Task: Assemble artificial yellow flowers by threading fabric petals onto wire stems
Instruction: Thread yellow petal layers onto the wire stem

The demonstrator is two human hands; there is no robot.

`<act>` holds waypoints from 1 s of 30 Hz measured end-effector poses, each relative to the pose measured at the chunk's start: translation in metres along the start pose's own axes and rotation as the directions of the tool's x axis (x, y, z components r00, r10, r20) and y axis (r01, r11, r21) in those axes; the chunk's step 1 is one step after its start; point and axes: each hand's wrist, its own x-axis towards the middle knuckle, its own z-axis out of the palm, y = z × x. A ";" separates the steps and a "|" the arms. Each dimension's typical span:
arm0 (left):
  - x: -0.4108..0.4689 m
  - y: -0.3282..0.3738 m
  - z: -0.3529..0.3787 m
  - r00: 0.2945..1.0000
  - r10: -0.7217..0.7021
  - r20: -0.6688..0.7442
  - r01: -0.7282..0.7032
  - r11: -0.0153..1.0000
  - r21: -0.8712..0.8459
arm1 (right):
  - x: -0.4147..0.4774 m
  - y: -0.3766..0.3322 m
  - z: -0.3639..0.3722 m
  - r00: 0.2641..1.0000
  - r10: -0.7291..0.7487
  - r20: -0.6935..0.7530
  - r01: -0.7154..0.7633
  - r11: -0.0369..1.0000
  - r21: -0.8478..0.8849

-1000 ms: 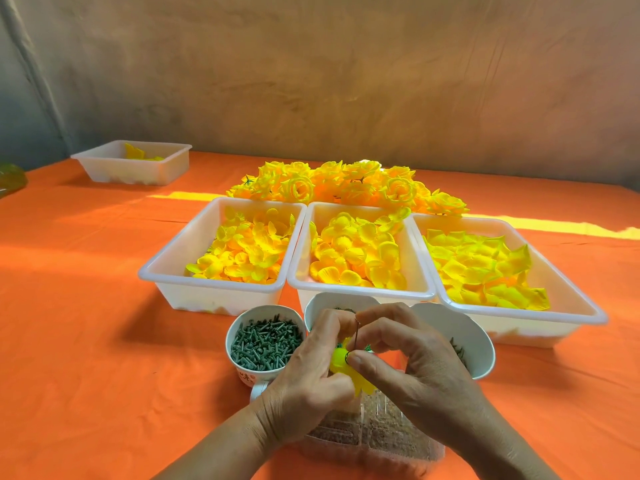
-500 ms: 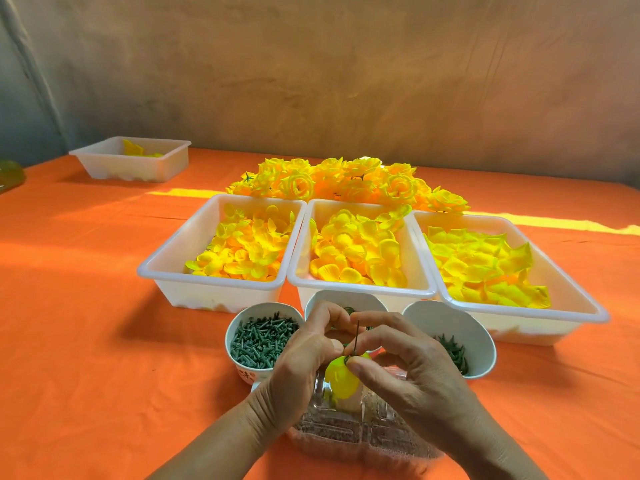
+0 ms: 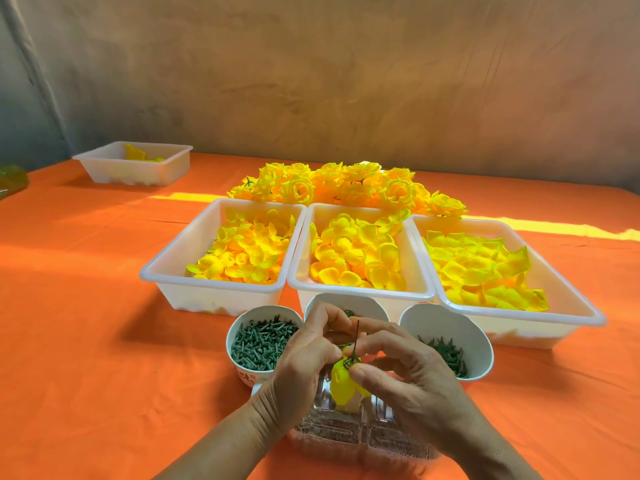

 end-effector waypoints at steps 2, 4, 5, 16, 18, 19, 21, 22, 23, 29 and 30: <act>0.000 0.002 0.000 1.000 -0.002 0.001 0.002 1.000 0.000 | 0.000 -0.001 -0.003 0.998 0.051 -0.028 -0.047 0.991 0.122; 0.001 0.002 -0.002 1.000 0.000 0.027 0.001 1.000 -0.027 | 0.000 -0.001 -0.005 0.993 0.098 -0.070 -0.080 0.969 0.232; 0.001 0.003 -0.004 0.999 0.002 0.054 0.000 0.999 -0.044 | 0.001 -0.001 -0.005 0.988 0.122 -0.098 -0.092 0.959 0.267; -0.003 0.009 0.000 0.985 0.112 0.131 -0.172 0.660 0.731 | -0.001 0.001 -0.001 0.973 0.152 -0.171 -0.105 0.961 0.256; -0.003 0.009 0.003 0.990 0.105 0.094 -0.140 0.656 0.742 | -0.001 0.003 0.000 0.972 0.154 -0.179 -0.106 0.961 0.255; -0.003 0.008 0.004 0.993 0.096 0.072 -0.118 0.650 0.751 | 0.000 0.004 0.000 0.970 0.153 -0.189 -0.103 0.963 0.249; -0.003 0.007 0.008 0.997 0.066 0.048 -0.079 0.634 0.769 | 0.000 0.007 0.001 0.962 0.153 -0.225 -0.097 0.965 0.244; -0.004 0.007 0.009 0.998 0.053 0.039 -0.063 0.631 0.773 | 0.000 0.008 0.002 0.956 0.154 -0.250 -0.093 0.966 0.241; -0.004 0.007 0.011 0.999 0.041 0.025 -0.045 0.633 0.773 | 0.001 0.008 0.003 0.948 0.156 -0.277 -0.092 0.968 0.232; -0.002 0.013 0.017 0.998 0.049 -0.038 0.000 0.614 0.790 | 0.002 0.012 0.005 0.929 0.167 -0.329 -0.096 0.971 0.221; -0.001 0.013 0.018 0.998 0.047 -0.035 -0.001 0.603 0.798 | 0.002 0.012 0.005 0.929 0.169 -0.331 -0.096 0.969 0.226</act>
